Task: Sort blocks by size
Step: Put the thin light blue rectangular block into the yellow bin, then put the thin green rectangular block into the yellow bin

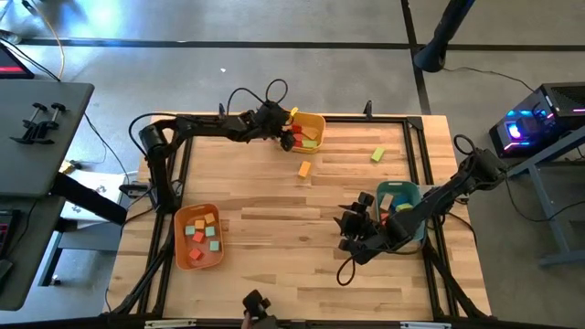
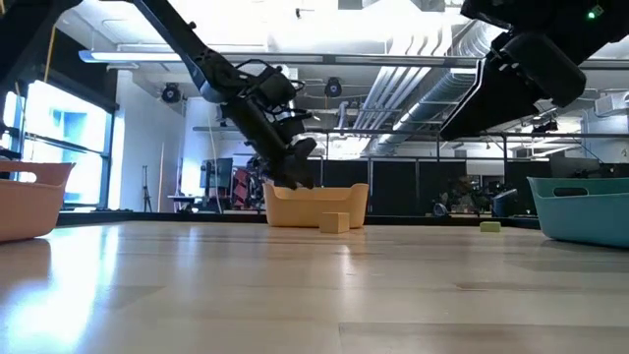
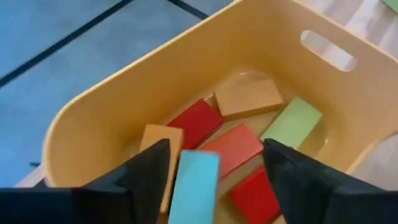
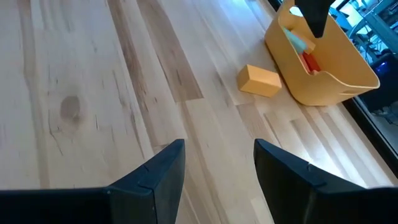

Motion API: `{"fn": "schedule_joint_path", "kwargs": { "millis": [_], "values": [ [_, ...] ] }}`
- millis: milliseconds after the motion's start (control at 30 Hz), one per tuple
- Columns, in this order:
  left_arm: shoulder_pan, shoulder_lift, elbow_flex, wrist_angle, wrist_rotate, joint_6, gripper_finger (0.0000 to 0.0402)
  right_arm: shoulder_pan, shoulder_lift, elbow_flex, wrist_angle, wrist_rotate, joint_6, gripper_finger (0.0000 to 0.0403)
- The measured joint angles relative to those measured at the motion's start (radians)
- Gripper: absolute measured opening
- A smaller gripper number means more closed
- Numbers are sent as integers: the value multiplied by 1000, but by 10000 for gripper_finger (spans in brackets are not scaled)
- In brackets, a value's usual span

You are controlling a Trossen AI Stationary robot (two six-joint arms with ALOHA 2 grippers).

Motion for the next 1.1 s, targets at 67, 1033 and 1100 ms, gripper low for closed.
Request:
{"fn": "schedule_joint_path", "kwargs": {
  "millis": [67, 1033, 1100],
  "values": [
    [8, -11, 0, -12, -7, -14, 259, 0, 0, 0, -1, 0, 3, 188],
    [-686, -373, -576, 664, -374, 16, 259, -32, 0, 0, -58, -125, 332, 188],
    [-710, -371, -584, 677, -412, 14, 259, -80, 0, 0, -3, -99, 292, 188]
  ]
}}
